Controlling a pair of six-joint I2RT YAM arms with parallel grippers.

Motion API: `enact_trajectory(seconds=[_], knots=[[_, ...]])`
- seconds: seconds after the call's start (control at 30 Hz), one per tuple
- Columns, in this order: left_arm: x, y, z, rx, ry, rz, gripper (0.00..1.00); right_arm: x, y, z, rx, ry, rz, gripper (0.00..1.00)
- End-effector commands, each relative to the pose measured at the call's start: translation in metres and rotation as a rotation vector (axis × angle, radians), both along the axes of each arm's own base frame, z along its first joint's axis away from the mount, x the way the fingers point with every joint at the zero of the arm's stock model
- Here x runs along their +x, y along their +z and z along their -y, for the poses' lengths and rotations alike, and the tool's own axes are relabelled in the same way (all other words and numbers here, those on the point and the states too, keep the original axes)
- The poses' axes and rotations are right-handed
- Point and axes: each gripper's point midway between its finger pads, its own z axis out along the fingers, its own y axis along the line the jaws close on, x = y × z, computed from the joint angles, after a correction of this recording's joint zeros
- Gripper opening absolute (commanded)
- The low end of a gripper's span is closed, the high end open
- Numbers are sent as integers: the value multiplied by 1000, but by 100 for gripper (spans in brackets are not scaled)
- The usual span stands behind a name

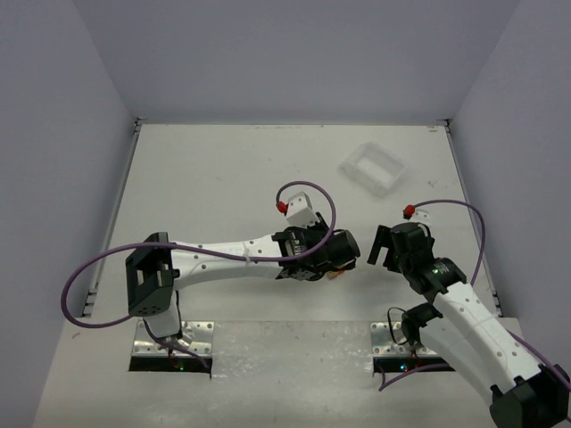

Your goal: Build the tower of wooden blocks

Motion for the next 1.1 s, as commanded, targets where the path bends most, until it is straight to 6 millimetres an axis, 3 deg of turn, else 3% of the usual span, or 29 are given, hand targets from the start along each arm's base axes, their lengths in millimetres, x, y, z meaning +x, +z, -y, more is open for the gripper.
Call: enact_trajectory(seconds=[0.0, 0.7, 1.07], knots=[[5, 9, 3, -33, 60, 33, 9, 3, 3, 5, -10, -36, 11, 99], [1, -8, 35, -23, 27, -11, 15, 3, -1, 7, -24, -51, -6, 99], [-7, -15, 33, -12, 54, -3, 17, 3, 0, 6, -11, -53, -2, 99]])
